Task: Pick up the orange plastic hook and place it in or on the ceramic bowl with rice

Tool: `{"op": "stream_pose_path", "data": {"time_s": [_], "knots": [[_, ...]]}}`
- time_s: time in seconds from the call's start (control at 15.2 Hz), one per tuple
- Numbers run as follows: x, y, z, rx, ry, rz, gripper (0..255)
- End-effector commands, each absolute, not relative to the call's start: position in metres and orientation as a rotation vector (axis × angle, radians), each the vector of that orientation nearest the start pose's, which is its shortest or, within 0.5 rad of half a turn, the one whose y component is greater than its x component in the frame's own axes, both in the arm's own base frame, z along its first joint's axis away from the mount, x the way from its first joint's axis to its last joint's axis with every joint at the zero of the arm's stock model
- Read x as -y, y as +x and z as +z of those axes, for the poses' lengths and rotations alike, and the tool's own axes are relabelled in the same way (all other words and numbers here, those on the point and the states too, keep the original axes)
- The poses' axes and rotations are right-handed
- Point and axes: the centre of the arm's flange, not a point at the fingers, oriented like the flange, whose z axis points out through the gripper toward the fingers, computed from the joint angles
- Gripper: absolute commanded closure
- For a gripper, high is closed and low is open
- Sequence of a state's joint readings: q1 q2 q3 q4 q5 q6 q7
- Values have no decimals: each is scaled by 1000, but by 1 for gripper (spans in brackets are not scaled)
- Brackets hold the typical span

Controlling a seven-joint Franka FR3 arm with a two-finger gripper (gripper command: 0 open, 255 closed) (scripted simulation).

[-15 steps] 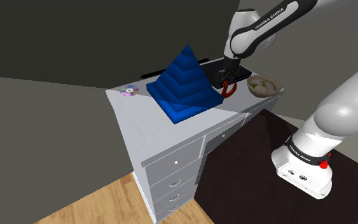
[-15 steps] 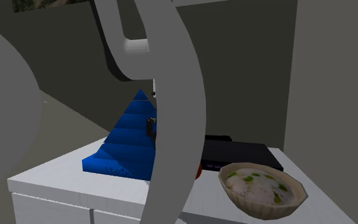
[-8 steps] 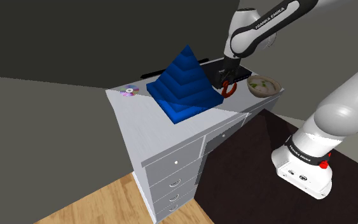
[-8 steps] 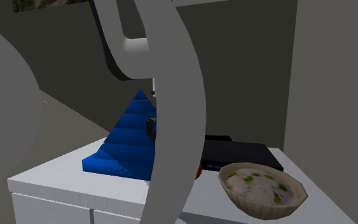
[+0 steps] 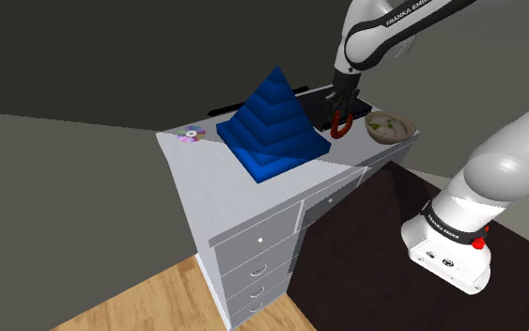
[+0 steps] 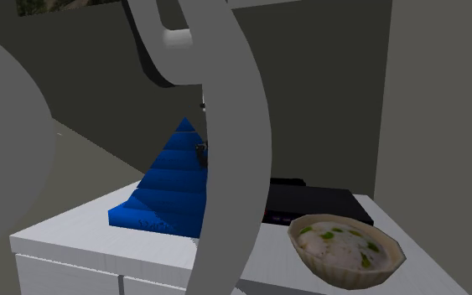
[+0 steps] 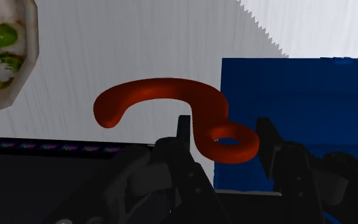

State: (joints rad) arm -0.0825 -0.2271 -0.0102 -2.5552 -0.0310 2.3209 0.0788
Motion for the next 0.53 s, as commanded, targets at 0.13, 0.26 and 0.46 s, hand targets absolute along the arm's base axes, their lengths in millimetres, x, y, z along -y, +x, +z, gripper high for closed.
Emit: {"op": "stream_pose_path", "data": {"time_s": [0.13, 0.26, 0.46], "knots": [[41, 430, 369, -237, -3153, 12, 255], [41, 430, 380, -237, -3153, 12, 255], [41, 430, 396, -237, -3153, 12, 255]]}}
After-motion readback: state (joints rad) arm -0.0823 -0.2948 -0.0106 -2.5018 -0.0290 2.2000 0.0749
